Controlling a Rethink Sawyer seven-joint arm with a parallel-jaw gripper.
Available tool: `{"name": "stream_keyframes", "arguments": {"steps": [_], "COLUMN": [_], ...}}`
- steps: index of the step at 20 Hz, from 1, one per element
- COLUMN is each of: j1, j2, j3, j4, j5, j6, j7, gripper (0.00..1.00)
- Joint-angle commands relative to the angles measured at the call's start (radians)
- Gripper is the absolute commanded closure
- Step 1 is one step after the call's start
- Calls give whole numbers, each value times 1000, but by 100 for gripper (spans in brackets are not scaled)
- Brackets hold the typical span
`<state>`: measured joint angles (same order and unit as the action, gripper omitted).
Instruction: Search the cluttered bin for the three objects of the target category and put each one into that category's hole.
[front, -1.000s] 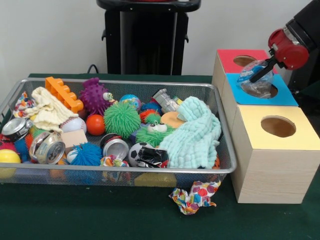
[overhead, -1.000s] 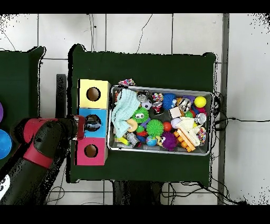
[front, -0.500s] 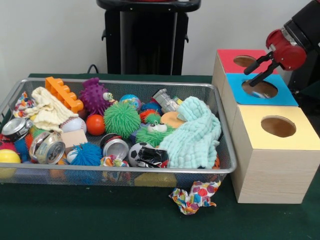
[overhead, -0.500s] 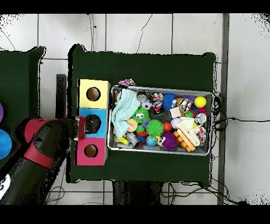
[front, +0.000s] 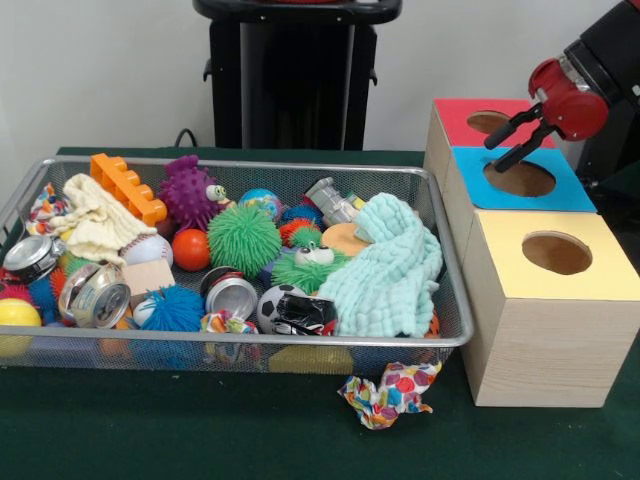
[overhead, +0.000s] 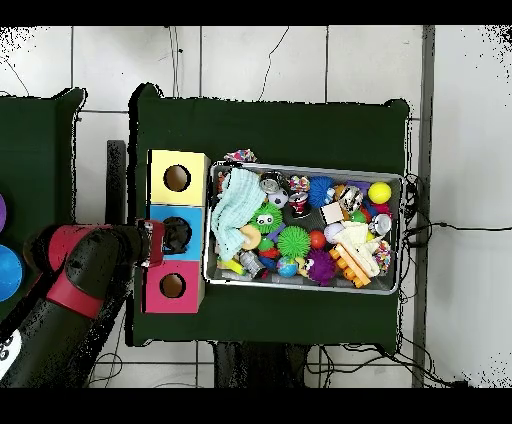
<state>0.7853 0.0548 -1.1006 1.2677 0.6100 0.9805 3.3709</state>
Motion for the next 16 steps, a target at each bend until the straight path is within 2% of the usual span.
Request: {"name": "stream_keyframes", "arguments": {"steps": [1,4,8,10,11,16], "j1": [-30,-35,-39,-47,-60,-71], "j2": [15,-17,-96,-138,-195,-269], "j3": [140,168,224,258,303,336], "j4": [37,68,146,176,210,204], "j5": [6,10,21,31,59,55], "j6": [-46,-79,-140,-164,-187,-155], "j7": [158,118,54,31,1,19], "gripper": [0,0,0,0,0,0]}}
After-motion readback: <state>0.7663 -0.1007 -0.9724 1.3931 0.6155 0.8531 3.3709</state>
